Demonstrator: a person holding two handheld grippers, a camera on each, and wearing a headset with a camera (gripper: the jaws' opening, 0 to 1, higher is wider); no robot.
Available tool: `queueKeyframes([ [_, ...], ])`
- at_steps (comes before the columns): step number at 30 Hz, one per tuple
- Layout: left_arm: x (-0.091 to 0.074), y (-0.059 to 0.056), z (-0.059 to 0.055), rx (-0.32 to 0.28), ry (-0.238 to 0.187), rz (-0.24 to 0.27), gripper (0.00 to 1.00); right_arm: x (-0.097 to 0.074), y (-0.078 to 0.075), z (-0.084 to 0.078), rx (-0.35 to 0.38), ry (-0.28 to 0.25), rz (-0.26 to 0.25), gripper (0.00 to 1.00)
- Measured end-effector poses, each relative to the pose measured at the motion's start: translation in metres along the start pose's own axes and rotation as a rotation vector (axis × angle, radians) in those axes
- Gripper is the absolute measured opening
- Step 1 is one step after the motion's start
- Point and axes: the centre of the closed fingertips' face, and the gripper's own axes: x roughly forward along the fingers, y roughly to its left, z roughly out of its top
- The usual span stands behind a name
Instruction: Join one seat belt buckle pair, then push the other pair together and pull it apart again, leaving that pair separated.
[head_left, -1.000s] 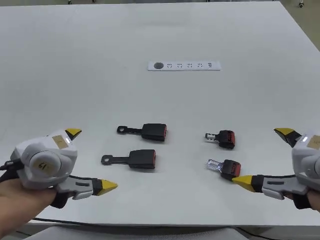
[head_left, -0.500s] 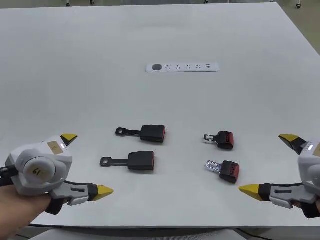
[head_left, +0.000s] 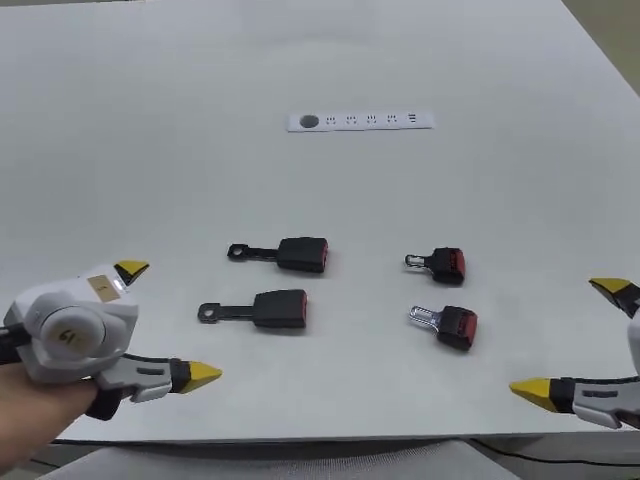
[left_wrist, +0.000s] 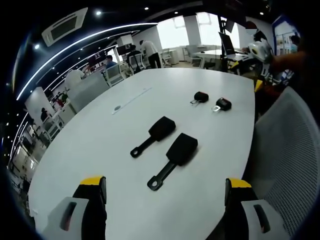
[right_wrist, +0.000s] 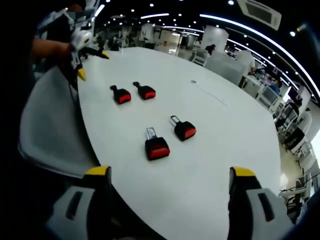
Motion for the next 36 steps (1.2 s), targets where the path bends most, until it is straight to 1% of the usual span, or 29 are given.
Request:
queueKeyframes([
  [5,0.0,-0.004,-0.004,0.007,0.004,-0.015,1.0,0.001,0.003,-0.001,0.002,-0.014,0.019,1.0],
  [6,0.0,-0.005,-0.004,0.01,0.005,-0.017,1.0,0.002,0.004,-0.002,-0.007,-0.027,0.04,1.0],
  [8,0.0,-0.005,-0.006,0.013,0.009,-0.017,1.0,0.004,0.003,-0.004,-0.008,-0.04,0.06,0.99],
  [10,-0.001,-0.006,-0.005,0.007,0.008,-0.017,1.0,0.006,0.0,-0.01,0.007,-0.036,0.076,0.99],
  [11,-0.002,-0.007,-0.003,0.008,0.007,-0.017,1.0,0.006,-0.002,-0.012,0.001,-0.034,0.08,0.97],
  [13,-0.003,-0.007,-0.002,0.008,0.005,-0.01,1.0,0.006,-0.006,-0.019,-0.008,-0.014,0.074,0.96],
  [14,-0.003,-0.006,-0.002,0.006,0.002,-0.008,1.0,0.005,-0.008,-0.021,-0.004,-0.015,0.071,0.96],
  [18,-0.005,-0.005,-0.003,-0.013,-0.002,-0.009,1.0,0.002,-0.013,-0.021,-0.007,-0.016,0.056,0.97],
  [19,-0.005,-0.005,-0.004,-0.019,-0.003,-0.01,1.0,0.002,-0.014,-0.021,0.003,-0.011,0.055,0.98],
  [20,-0.006,-0.005,-0.005,-0.025,-0.002,-0.011,1.0,0.002,-0.018,-0.023,0.019,-0.003,0.038,0.99],
  [22,-0.005,-0.008,-0.008,-0.034,0.004,-0.024,1.0,0.001,-0.019,-0.022,0.023,-0.002,0.045,1.0],
  [24,-0.005,-0.009,-0.01,-0.03,0.007,-0.028,1.0,0.001,-0.021,-0.019,0.002,-0.004,0.035,1.0],
  [28,-0.006,-0.01,-0.009,-0.028,0.003,-0.032,1.0,-0.001,-0.021,-0.014,-0.01,-0.008,0.033,1.0],
  [29,-0.006,-0.01,-0.009,-0.026,0.004,-0.033,1.0,0.0,-0.02,-0.012,-0.007,-0.011,0.038,1.0],
  [31,-0.006,-0.013,-0.009,-0.019,0.012,-0.042,1.0,0.0,-0.019,-0.011,-0.006,-0.014,0.041,0.99],
  [32,-0.006,-0.014,-0.007,-0.006,0.01,-0.043,1.0,0.001,-0.017,-0.012,-0.002,-0.014,0.048,0.99],
  [36,-0.005,-0.016,-0.002,0.01,-0.001,-0.056,1.0,0.003,-0.013,-0.012,-0.009,-0.01,0.057,0.97],
])
